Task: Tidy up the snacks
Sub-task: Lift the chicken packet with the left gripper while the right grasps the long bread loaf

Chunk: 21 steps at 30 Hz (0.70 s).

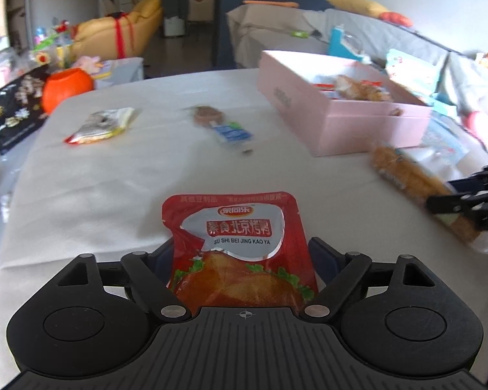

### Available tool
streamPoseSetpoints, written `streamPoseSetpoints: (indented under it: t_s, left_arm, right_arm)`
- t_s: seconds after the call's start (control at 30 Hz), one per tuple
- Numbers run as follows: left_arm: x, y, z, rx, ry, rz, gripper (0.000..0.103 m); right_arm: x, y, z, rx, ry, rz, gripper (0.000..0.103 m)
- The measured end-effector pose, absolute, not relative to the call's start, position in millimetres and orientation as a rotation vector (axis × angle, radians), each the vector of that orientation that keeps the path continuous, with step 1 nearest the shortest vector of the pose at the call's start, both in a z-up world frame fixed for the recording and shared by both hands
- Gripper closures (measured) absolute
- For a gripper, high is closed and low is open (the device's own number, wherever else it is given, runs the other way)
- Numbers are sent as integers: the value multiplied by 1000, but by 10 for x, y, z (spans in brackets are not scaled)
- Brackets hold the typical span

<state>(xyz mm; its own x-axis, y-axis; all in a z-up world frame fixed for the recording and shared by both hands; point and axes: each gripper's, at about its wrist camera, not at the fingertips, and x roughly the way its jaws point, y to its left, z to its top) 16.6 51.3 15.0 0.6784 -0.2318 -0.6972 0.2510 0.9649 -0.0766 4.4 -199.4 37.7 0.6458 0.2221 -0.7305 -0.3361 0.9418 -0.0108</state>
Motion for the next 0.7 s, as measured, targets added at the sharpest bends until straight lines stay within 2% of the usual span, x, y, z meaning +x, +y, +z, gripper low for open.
streamPoseSetpoints:
  t_s: [0.1, 0.13, 0.2, 0.27, 0.37, 0.47, 0.7]
  left_arm:
    - [182, 424, 168, 34, 784, -309, 20]
    - [184, 413, 176, 31, 783, -318, 21]
    - [186, 430, 202, 10, 780, -338, 26]
    - [173, 465, 248, -12, 773, -343, 29]
    - [141, 479, 334, -16, 748, -338, 33]
    - [121, 486, 415, -29, 724, -351, 33]
    - [188, 299, 273, 13, 792, -399, 33]
  right_arm:
    - [52, -2026, 342, -144, 813, 318, 66]
    - [64, -2012, 325, -142, 818, 321, 62]
    - [90, -1986, 278, -140, 830, 320, 58]
    - [97, -1957, 246, -148, 818, 309, 51]
    - [116, -1950, 233, -149, 812, 301, 45]
    - [143, -1964, 217, -135, 813, 293, 39]
    - [167, -1959, 211, -127, 814, 284, 36]
